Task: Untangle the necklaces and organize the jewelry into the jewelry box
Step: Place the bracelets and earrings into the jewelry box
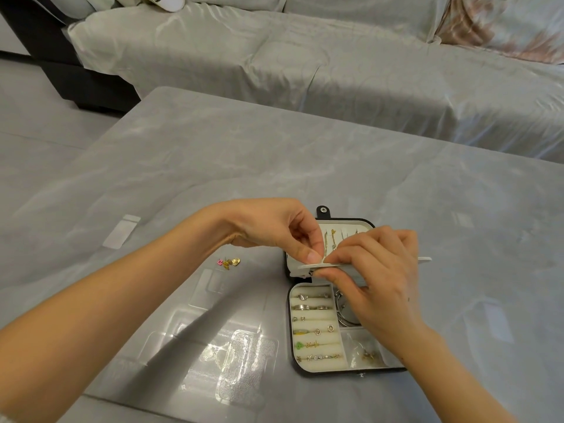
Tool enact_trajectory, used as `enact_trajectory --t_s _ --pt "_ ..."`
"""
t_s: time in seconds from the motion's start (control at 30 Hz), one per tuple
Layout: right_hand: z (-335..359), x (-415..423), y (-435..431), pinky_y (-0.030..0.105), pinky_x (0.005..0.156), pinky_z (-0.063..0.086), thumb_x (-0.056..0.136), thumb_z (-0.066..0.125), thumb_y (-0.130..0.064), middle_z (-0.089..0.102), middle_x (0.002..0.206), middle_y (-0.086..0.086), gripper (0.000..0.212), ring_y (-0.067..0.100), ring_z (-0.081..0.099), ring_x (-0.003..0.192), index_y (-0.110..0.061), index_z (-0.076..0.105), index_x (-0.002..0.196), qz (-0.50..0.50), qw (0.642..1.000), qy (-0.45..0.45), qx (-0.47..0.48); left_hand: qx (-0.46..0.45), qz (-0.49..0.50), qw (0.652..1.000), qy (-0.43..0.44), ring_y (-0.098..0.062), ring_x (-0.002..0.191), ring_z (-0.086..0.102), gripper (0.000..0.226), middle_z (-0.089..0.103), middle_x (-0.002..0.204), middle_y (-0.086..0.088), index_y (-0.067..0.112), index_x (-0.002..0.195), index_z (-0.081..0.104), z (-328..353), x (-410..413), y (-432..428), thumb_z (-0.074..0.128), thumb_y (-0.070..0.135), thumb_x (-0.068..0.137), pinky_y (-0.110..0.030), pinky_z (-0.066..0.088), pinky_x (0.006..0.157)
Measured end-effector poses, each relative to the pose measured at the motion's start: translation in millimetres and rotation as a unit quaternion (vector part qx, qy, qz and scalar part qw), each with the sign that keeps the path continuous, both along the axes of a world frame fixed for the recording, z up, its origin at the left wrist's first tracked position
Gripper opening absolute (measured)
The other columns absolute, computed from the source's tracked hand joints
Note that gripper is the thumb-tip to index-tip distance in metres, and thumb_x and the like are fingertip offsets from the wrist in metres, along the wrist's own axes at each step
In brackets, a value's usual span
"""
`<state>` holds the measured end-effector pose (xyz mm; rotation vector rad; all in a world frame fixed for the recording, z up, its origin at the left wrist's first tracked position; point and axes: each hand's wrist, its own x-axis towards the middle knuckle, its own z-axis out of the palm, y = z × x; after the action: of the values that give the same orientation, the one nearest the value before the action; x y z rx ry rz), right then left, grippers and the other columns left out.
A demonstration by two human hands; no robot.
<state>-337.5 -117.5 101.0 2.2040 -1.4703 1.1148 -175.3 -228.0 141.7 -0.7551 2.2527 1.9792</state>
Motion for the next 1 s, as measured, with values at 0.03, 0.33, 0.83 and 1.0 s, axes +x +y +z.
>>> enact_trajectory --t_s 0.03,0.33,0.83,1.0 --pt "0.0 0.2 0.3 0.031 0.076 0.028 0.083 0.063 -0.038 0.066 0.074 -0.007 0.026 0.015 0.050 0.076 -0.016 0.068 0.071 -0.001 1.000 0.002 0.000 -0.009 -0.005 1.000 -0.004 -0.002 0.066 0.055 0.013 0.064 0.067 0.012 0.012 0.079 0.066 2.3 -0.2 -0.2 0.062 0.000 0.084 -0.013 0.044 0.068" --pt "12.8 -3.7 -17.0 0.028 0.074 0.028 0.082 0.060 -0.041 0.065 0.077 -0.007 0.027 0.013 0.050 0.076 -0.015 0.068 0.079 0.034 0.998 0.014 0.058 -0.179 0.309 0.930 -0.085 -0.003 0.065 0.054 0.022 0.065 0.076 0.001 0.014 0.085 0.069 -20.3 69.3 -10.1 0.051 0.017 0.095 -0.012 0.042 0.057" --pt "23.9 12.6 -38.9 0.030 0.081 0.031 0.087 0.049 -0.041 0.065 0.082 -0.009 0.029 0.014 0.059 0.077 -0.019 0.066 0.093 0.011 0.991 -0.036 0.126 -0.405 0.391 0.802 -0.200 -0.018 0.074 0.050 0.007 0.051 0.076 0.002 0.012 0.082 0.065 -82.5 101.4 -2.8 0.062 0.017 0.085 -0.026 0.031 0.064" --pt "20.5 12.6 -38.0 0.029 0.081 0.031 0.088 0.048 -0.040 0.065 0.086 -0.009 0.028 0.013 0.057 0.079 -0.019 0.067 0.092 0.017 0.990 -0.041 0.135 -0.438 0.356 0.796 -0.217 -0.026 0.084 0.055 0.007 0.057 0.086 -0.005 0.006 0.086 0.066 -86.9 97.3 -5.0 0.060 0.009 0.087 -0.027 0.035 0.068"
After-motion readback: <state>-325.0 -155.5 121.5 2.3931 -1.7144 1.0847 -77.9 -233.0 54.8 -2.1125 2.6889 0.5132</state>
